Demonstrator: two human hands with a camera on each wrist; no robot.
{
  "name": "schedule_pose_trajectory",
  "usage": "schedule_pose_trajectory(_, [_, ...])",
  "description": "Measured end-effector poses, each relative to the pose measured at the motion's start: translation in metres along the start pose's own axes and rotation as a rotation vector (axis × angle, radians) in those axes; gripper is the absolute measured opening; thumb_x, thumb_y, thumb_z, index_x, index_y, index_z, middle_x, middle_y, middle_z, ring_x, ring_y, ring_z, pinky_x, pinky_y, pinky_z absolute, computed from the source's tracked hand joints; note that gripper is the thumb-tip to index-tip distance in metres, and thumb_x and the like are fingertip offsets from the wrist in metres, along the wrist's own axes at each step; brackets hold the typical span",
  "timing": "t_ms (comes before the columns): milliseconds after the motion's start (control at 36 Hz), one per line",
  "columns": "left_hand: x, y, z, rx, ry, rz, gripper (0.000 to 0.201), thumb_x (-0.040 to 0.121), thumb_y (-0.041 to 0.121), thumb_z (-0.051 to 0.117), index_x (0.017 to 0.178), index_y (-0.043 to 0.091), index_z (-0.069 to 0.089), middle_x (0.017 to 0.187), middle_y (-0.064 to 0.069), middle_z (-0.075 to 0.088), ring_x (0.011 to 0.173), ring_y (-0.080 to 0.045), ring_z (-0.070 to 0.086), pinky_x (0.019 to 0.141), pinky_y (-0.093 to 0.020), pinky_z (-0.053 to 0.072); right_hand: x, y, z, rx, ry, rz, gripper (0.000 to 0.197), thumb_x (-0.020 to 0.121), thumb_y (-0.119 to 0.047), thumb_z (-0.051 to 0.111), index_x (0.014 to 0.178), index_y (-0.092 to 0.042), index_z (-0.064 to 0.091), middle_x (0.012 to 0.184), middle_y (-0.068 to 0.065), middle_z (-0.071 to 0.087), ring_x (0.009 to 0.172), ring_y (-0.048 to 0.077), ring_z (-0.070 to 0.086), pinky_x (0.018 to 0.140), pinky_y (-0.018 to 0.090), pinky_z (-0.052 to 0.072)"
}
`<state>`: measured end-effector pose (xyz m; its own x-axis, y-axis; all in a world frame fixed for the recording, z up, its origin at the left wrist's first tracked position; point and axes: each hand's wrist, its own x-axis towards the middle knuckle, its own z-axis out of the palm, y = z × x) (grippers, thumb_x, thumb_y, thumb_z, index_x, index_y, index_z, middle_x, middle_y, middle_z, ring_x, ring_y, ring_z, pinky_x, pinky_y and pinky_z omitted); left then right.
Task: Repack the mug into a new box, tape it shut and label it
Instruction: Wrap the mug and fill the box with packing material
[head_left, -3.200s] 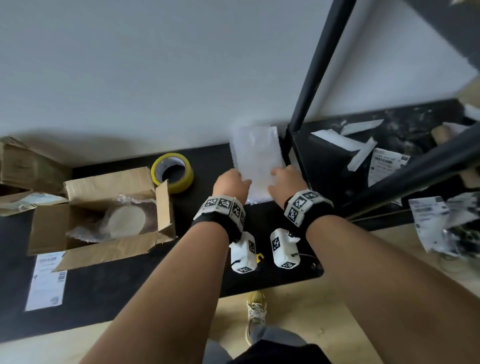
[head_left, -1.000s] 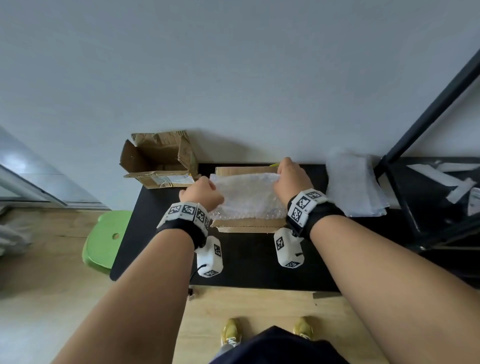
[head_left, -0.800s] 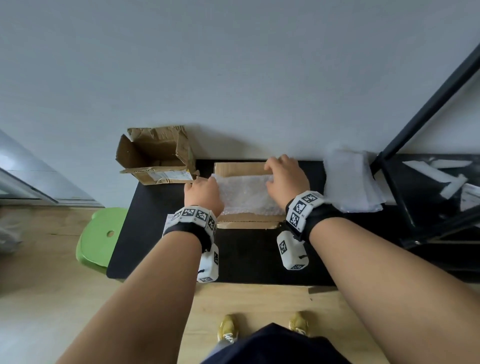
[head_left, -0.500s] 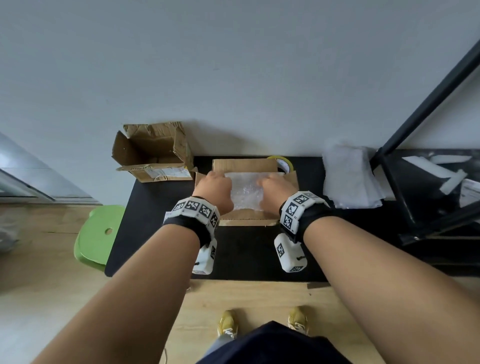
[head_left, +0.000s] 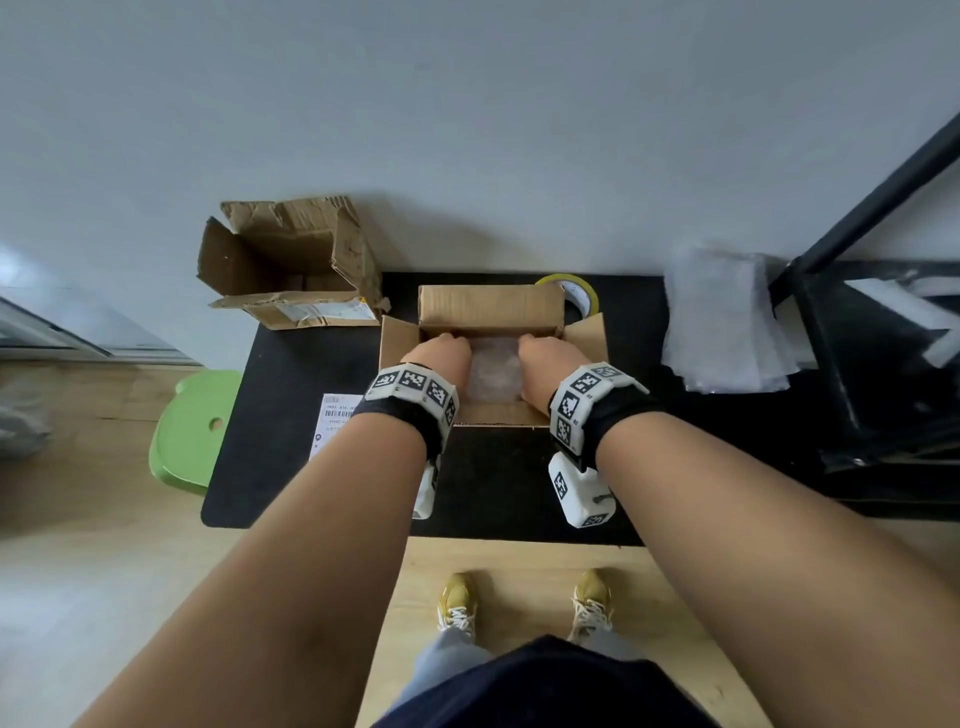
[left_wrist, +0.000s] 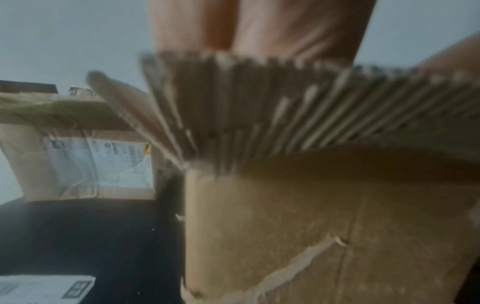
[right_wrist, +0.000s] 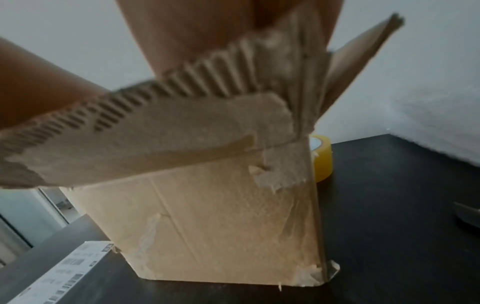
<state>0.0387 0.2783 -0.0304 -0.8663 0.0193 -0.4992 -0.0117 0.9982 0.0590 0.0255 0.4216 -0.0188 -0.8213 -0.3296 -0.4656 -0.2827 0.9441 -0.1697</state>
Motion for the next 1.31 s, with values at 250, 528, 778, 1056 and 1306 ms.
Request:
schedule_pose_trajectory(250, [0.018,0.006,0.005,-0.009,-0.049,-0.015,0.037,0.095,0.008,0.048,0.131,0.003,0.045,0.133,-0.018,0.047,0.123,-0.035,0.05,0.102,-0.047,0.044,0.014,-0.002,0.001,-0.075,-0.063,-0.071,0.023,0.097,-0.005,0.047,0.115,-0.001,0.061,0.118,0.017,0.064,0.107,0.033,0.062,0.083,0.036,0.048])
schedule_pose_trajectory(528, [0.036,0.008,0.008,-0.008,-0.158,-0.057,0.028,0.095,0.008,0.05,0.121,0.004,0.061,0.125,-0.016,0.06,0.116,-0.032,0.057,0.094,-0.042,0.046,0.031,-0.003,0.004,-0.064,-0.161,-0.1,0.019,0.096,-0.003,0.047,0.104,-0.001,0.064,0.107,0.017,0.066,0.097,0.033,0.064,0.082,0.037,0.05])
schedule_pose_trajectory(778, [0.037,0.009,0.008,-0.024,-0.16,-0.08,0.025,0.094,0.01,0.054,0.117,0.004,0.063,0.12,-0.016,0.062,0.112,-0.032,0.059,0.092,-0.041,0.048,0.034,-0.001,0.006,-0.087,-0.17,-0.083,0.018,0.094,-0.001,0.05,0.104,0.001,0.064,0.105,0.017,0.066,0.095,0.032,0.065,0.081,0.036,0.051])
schedule_pose_trajectory(1056, [0.013,0.01,-0.006,0.088,-0.072,-0.018,0.015,0.086,0.015,0.061,0.1,0.011,0.066,0.106,-0.011,0.066,0.101,-0.03,0.063,0.087,-0.041,0.053,0.022,-0.006,-0.005,-0.145,-0.115,-0.037,0.011,0.082,-0.014,0.07,0.084,-0.009,0.061,0.07,0.004,0.055,0.062,0.021,0.056,0.065,0.032,0.052])
schedule_pose_trajectory(1306, [-0.011,0.019,-0.037,0.161,0.167,0.023,0.026,0.089,0.008,0.051,0.112,0.013,0.063,0.11,-0.007,0.064,0.101,-0.028,0.062,0.073,-0.035,0.047,0.002,0.014,-0.035,-0.055,0.069,-0.027,0.023,0.09,-0.012,0.059,0.112,-0.007,0.065,0.107,0.009,0.066,0.096,0.028,0.065,0.074,0.03,0.047])
